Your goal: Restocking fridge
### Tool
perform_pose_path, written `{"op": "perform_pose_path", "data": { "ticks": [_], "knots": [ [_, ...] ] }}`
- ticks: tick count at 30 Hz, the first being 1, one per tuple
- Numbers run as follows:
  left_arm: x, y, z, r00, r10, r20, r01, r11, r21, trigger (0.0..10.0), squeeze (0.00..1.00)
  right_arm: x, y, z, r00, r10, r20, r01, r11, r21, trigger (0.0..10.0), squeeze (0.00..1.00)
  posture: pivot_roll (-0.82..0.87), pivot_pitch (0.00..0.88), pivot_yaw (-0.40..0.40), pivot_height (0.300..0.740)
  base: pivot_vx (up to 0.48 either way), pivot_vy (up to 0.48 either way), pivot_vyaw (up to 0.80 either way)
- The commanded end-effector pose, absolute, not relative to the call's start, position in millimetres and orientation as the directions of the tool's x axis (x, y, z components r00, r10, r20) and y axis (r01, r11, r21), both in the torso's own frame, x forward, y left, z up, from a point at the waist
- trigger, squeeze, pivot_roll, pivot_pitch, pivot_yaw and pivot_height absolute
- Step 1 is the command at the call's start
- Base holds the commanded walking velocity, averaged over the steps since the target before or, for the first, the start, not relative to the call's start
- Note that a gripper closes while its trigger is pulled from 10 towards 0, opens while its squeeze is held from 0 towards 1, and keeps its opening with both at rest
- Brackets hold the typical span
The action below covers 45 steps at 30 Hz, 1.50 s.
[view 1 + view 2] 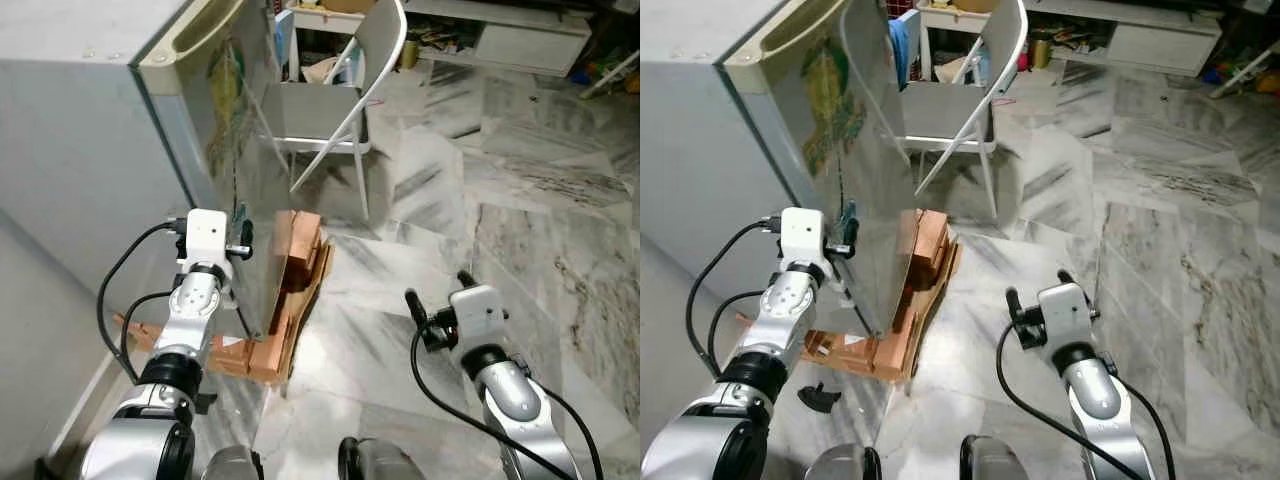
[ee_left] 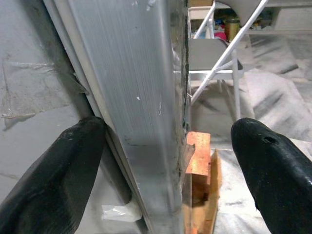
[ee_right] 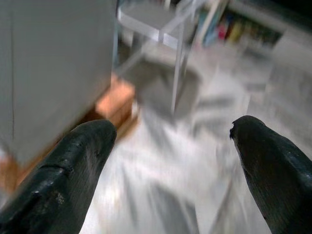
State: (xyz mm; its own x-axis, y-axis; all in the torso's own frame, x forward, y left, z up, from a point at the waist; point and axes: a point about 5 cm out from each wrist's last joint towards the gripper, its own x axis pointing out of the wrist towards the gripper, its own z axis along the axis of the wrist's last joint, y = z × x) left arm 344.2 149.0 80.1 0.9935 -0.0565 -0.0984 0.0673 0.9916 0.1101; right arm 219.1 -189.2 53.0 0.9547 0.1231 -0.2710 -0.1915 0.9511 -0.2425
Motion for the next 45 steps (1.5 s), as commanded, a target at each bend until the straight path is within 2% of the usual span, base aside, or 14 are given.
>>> {"op": "perform_pose_path", "data": {
  "ticks": [1, 6, 7, 8, 9, 10, 13, 16, 17, 20, 22, 30, 36, 45],
  "knots": [
    [356.1, 125.5, 100.6, 0.984, -0.173, -0.041, 0.176, 0.977, 0.116, 10.0, 0.00, 211.7, -199.1, 44.8, 0.939, 0.092, -0.330, -0.175, 0.958, -0.229, 10.0, 0.00, -0.07, 0.100, 0.001, 0.740, 0.000, 0.000, 0.00],
    [340.4, 52.5, 108.8, 0.850, -0.527, 0.008, 0.522, 0.843, 0.127, 10.0, 0.00, 201.9, -206.1, 36.7, 0.907, 0.098, -0.409, -0.212, 0.947, -0.242, 10.0, 0.00, -0.07, 0.097, 0.004, 0.740, 0.000, 0.000, 0.00],
    [340.4, 52.5, 108.8, 0.850, -0.527, 0.008, 0.522, 0.843, 0.127, 10.0, 0.00, 201.9, -206.1, 36.7, 0.907, 0.098, -0.409, -0.212, 0.947, -0.242, 10.0, 0.00, -0.07, 0.097, 0.004, 0.740, 0.000, 0.000, 0.00],
    [312.2, 7.6, 110.4, 0.687, -0.725, 0.038, 0.722, 0.688, 0.067, 10.0, 0.00, 197.7, -207.3, 32.1, 0.892, 0.102, -0.441, -0.223, 0.947, -0.232, 10.0, 0.00, -0.07, 0.097, 0.010, 0.740, 0.000, 0.000, 0.00],
    [312.2, 7.6, 110.4, 0.687, -0.725, 0.038, 0.722, 0.688, 0.067, 10.0, 0.00, 197.7, -207.3, 32.1, 0.892, 0.102, -0.441, -0.223, 0.947, -0.232, 10.0, 0.00, -0.07, 0.097, 0.010, 0.740, 0.000, 0.000, 0.00],
    [288.7, -18.2, 115.6, 0.566, -0.821, 0.078, 0.823, 0.569, 0.013, 10.0, 0.00, 196.9, -205.8, 31.4, 0.891, 0.108, -0.441, -0.225, 0.949, -0.220, 10.0, 0.00, -0.07, 0.097, 0.013, 0.740, 0.000, 0.000, 0.00],
    [275.0, -29.6, 121.1, 0.502, -0.858, 0.110, 0.865, 0.498, -0.060, 10.0, 0.00, 196.7, -203.8, 31.4, 0.891, 0.112, -0.441, -0.229, 0.948, -0.221, 10.0, 0.00, -0.07, 0.098, 0.016, 0.740, 0.000, 0.000, 0.00],
    [281.4, -22.4, 116.9, 0.548, -0.831, 0.096, 0.836, 0.546, -0.052, 10.0, 0.00, 196.5, -202.4, 30.9, 0.888, 0.120, -0.443, -0.237, 0.946, -0.219, 10.0, 0.00, -0.07, 0.098, 0.016, 0.740, 0.000, 0.000, 0.00],
    [301.9, 5.5, 106.3, 0.681, -0.731, 0.052, 0.732, 0.680, -0.028, 10.0, 0.00, 197.0, -200.2, 30.2, 0.886, 0.141, -0.442, -0.250, 0.948, -0.199, 10.0, 0.00, -0.06, 0.098, 0.016, 0.740, 0.000, 0.000, 0.00],
    [315.4, 30.5, 101.9, 0.768, -0.639, 0.030, 0.640, 0.768, -0.007, 10.0, 0.00, 197.6, -198.5, 29.9, 0.887, 0.157, -0.434, -0.255, 0.950, -0.178, 10.0, 0.00, -0.06, 0.098, 0.016, 0.740, 0.000, 0.000, 0.00],
    [323.5, 69.1, 102.2, 0.842, -0.539, 0.015, 0.539, 0.842, 0.018, 10.0, 0.00, 200.9, -196.3, 32.6, 0.907, 0.170, -0.385, -0.250, 0.953, -0.168, 10.0, 0.00, -0.04, 0.100, 0.015, 0.740, 0.000, 0.000, 0.00],
    [317.0, 116.0, 96.5, 0.914, -0.405, -0.012, 0.405, 0.913, 0.041, 10.0, 0.00, 212.2, -185.2, 42.3, 0.926, 0.225, -0.304, -0.275, 0.952, -0.134, 10.0, 0.00, -0.03, 0.110, 0.028, 0.740, 0.031, -0.103, 0.00],
    [297.7, 126.8, 91.0, 0.938, -0.345, -0.023, 0.346, 0.937, 0.054, 10.0, 0.00, 226.7, -190.1, 62.4, 0.978, 0.129, -0.161, -0.164, 0.960, -0.226, 10.0, 0.00, -0.01, 0.121, 0.041, 0.740, 0.000, -0.417, 0.00],
    [274.4, 140.7, 78.7, 0.963, -0.259, -0.073, 0.262, 0.964, 0.043, 10.0, 0.00, 233.2, -175.7, 73.8, 0.981, 0.154, -0.115, -0.170, 0.974, -0.146, 10.0, 0.00, -0.02, 0.122, 0.028, 0.740, 0.244, -0.393, 0.00]
  ]
}}
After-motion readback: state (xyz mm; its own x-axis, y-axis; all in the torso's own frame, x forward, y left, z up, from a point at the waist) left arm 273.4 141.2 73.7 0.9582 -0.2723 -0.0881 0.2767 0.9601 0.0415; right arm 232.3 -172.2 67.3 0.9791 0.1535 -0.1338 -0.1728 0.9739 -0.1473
